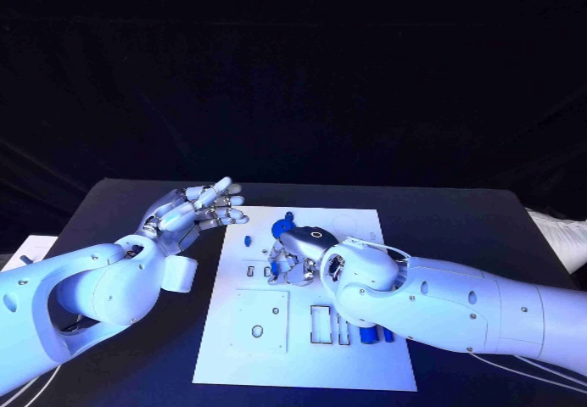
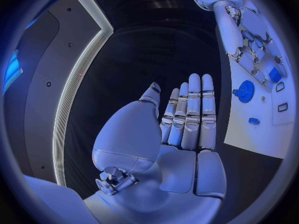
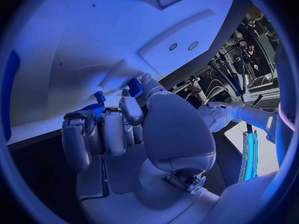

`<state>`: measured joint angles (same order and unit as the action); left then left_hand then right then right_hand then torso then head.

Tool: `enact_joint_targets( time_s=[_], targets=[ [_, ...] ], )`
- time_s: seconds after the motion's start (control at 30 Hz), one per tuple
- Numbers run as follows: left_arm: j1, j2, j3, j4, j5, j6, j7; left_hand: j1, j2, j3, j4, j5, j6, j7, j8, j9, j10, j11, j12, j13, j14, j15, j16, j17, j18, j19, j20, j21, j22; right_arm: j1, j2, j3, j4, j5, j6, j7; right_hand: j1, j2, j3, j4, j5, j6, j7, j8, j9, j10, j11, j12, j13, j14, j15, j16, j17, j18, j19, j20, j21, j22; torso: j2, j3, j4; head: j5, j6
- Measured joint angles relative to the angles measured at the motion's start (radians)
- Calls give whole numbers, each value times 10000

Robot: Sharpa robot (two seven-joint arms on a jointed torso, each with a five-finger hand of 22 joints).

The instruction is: Assemble the parts on the task board

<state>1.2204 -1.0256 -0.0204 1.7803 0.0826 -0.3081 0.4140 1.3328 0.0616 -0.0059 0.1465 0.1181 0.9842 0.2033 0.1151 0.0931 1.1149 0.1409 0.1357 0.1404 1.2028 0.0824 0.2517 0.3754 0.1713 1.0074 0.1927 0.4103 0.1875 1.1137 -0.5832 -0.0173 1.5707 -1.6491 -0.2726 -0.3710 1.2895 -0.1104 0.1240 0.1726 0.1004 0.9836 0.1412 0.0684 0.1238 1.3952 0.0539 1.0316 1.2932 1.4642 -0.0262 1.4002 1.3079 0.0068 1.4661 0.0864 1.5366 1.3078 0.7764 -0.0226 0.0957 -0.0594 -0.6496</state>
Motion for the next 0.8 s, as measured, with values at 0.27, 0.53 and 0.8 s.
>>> enact_joint_targets(
  time_s=[0.27,0.53,0.8],
  targets=[
    [0,1,0,-16,0,0,-6,0,0,0,0,0,0,0,0,0,0,0,0,-1,0,0,0,13,-1,0,0,0,0,-45,-95,-13,29,4,-586,-7,0,0,-80,80,0,-99,97,-92,-67,0,0,0,-6,22,50,0,-1,0,0,0,0,-1,-1,3,2,11,46],
    [0,2,0,-96,-19,-1,-62,0,0,0,0,0,0,0,0,11,0,0,0,-1,0,0,0,23,0,0,0,0,0,-63,-249,-13,188,57,-1446,412,2,-2,-191,191,120,-99,98,-91,-68,1,0,0,-26,22,50,-61,-2,-1,0,-1,0,-2,-2,10,-6,16,66],
    [0,98,-2,-305,-274,2,-327,0,0,-113,-113,0,127,-127,-58,37,114,-114,-58,12,746,-234,482,482,-2,734,-240,603,323,-50,-675,14,652,226,-2113,1154,46,-45,-386,387,179,-99,98,-32,-58,-36,36,0,-45,22,50,-61,-3,-1,0,-1,1,-3,-10,15,0,39,80]
  ],
)
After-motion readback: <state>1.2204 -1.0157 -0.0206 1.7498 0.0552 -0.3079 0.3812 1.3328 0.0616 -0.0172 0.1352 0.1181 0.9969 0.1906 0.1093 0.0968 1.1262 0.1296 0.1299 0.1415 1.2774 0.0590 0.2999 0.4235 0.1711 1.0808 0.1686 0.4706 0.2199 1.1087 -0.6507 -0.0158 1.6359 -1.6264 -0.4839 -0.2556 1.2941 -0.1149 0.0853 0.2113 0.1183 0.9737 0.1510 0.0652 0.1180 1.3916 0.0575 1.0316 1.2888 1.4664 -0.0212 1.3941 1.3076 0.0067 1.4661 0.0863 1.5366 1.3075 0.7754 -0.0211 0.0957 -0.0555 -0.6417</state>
